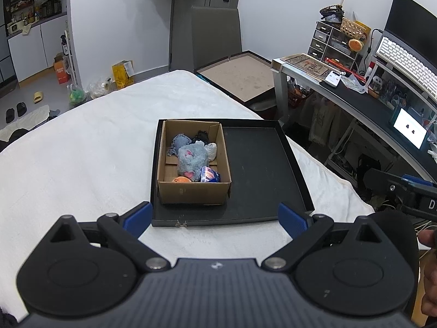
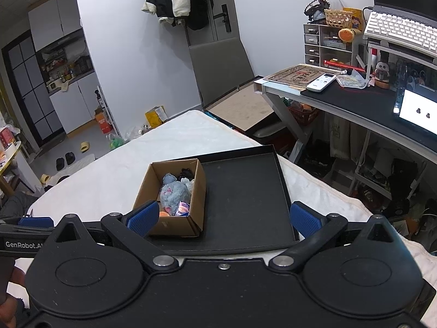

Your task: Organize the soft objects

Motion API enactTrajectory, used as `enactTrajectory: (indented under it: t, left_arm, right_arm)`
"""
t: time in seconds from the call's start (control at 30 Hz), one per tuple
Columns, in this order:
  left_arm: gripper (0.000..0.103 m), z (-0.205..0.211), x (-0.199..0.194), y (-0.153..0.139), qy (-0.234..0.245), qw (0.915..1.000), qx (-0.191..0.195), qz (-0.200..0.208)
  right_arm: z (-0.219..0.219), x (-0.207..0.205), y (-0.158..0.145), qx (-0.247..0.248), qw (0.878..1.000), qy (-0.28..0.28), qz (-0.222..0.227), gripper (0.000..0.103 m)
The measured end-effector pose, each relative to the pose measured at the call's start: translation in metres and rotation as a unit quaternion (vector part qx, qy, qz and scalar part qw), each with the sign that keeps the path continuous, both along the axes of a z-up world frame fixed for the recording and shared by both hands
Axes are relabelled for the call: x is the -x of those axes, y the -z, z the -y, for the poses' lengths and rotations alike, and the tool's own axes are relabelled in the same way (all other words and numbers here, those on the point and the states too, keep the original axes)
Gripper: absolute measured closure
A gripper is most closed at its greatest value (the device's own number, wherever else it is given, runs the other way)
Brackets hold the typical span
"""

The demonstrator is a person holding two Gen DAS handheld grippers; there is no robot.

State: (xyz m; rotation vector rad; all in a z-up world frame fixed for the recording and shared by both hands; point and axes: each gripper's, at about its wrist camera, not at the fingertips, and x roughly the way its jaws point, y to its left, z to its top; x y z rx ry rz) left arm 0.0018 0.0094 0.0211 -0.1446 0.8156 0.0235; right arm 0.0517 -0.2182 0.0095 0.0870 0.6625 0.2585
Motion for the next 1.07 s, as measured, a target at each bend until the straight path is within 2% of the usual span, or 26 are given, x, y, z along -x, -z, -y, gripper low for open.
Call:
enactTrajectory:
  t: [0.7, 1.07]
  left_arm:
    - [0.005, -0.0017, 0.0028, 0.0004, -0.005, 1.0, 0.002, 0.008]
    - [0.005, -0.0001, 0.0031, -0.002, 0.008, 0.9999, 0.002, 0.006]
  right_arm:
    - [-0.0002, -0.0008, 0.0015, 0.001, 1.0, -0.001, -0.003, 0.0]
    - [-0.0006, -0.0007, 0.0034, 0.0, 1.0, -0.001, -0.005, 0.0]
